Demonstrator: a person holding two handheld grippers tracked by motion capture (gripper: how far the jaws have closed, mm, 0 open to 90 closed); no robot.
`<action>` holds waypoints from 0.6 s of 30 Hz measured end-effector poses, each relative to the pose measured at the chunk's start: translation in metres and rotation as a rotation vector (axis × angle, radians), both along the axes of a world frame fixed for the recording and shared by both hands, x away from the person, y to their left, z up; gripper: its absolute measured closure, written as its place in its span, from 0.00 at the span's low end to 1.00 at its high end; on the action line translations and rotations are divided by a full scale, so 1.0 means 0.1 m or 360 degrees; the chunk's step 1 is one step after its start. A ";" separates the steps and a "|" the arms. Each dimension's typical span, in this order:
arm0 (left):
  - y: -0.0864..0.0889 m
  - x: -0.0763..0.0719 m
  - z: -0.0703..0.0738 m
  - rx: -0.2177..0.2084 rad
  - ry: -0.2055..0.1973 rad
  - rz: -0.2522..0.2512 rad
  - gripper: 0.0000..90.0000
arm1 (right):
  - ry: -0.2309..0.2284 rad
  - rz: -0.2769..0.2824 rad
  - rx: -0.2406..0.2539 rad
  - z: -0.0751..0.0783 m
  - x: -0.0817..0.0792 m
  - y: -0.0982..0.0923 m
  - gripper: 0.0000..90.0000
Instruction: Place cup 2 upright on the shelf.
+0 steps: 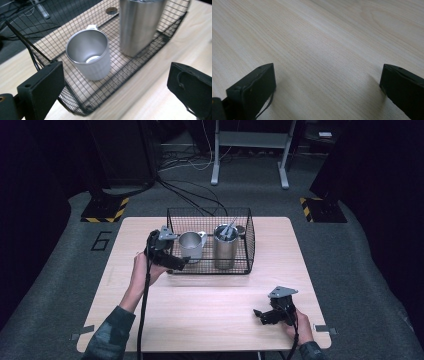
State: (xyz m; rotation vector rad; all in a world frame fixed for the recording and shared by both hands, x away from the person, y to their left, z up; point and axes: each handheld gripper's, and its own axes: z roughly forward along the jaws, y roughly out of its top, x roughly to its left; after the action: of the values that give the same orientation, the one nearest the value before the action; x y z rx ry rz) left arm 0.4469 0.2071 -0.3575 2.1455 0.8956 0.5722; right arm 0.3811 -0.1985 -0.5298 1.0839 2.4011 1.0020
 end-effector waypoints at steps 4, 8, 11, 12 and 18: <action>0.08 -0.19 -0.10 -0.0024 -0.0022 0.0008 0.01 | -0.0002 -0.0004 0.0000 0.00 0.00 0.00 0.00; 0.17 -0.34 -0.23 -0.0036 -0.0019 0.0030 0.01 | -0.0007 0.0001 -0.0005 0.00 0.00 0.00 0.00; 0.24 -0.44 -0.36 -0.0068 -0.0002 0.0057 0.01 | -0.0002 -0.0005 -0.0001 0.00 0.00 0.00 0.00; 0.27 -0.48 -0.42 -0.0077 0.0007 0.0064 0.01 | -0.0002 -0.0006 0.0000 0.00 0.00 0.00 0.00; 0.41 -0.66 -0.73 -0.0059 0.0062 0.0128 0.01 | -0.0007 -0.0001 -0.0004 0.00 0.00 0.00 0.00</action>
State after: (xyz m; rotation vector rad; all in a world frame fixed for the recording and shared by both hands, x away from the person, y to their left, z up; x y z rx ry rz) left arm 0.3812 0.2480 -0.4308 2.1014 1.0099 0.5513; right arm 0.3811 -0.1986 -0.5298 1.0803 2.3983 0.9998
